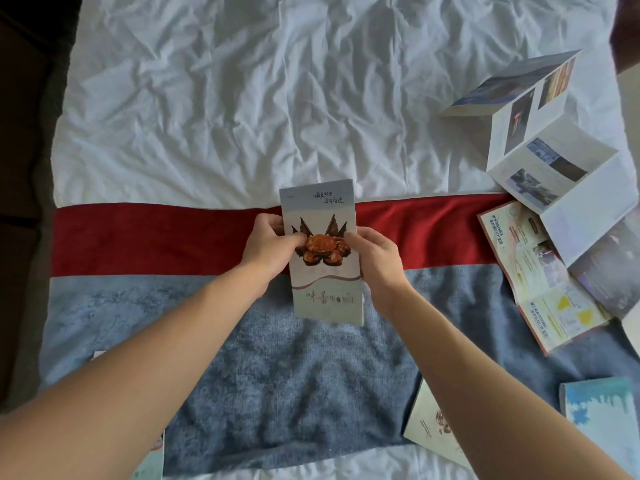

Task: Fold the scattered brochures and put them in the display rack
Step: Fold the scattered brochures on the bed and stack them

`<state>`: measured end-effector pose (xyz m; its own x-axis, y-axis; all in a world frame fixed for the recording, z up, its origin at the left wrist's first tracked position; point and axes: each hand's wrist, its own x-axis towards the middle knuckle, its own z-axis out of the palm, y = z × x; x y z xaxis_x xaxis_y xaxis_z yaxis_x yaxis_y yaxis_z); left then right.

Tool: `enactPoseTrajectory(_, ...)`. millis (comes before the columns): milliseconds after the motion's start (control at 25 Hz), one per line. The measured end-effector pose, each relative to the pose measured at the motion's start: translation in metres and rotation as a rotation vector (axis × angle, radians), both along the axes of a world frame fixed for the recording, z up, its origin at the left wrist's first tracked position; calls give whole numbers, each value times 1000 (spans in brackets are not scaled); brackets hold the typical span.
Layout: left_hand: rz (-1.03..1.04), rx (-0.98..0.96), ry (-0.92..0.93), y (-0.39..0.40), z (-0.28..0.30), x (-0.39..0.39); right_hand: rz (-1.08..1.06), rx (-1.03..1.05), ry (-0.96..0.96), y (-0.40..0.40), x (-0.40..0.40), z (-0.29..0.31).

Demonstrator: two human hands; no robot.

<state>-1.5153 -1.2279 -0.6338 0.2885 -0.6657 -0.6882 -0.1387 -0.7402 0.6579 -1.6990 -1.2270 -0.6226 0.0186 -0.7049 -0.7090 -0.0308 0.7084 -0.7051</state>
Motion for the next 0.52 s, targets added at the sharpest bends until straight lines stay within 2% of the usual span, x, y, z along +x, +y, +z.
enactPoseTrajectory(80,-3,30,32,3,-2,1,27,-23,115,5,-1,-3)
enactPoseTrajectory(240,-51,-7,61,6,-2,3,229,-214,522,13,-4,-9)
enactPoseTrajectory(360,-98,-57,1,7,2,8,421,-296,546,20,1,-14)
enactPoseTrajectory(520,-230,-163,-283,18,1,21,649,-312,569,31,25,-25)
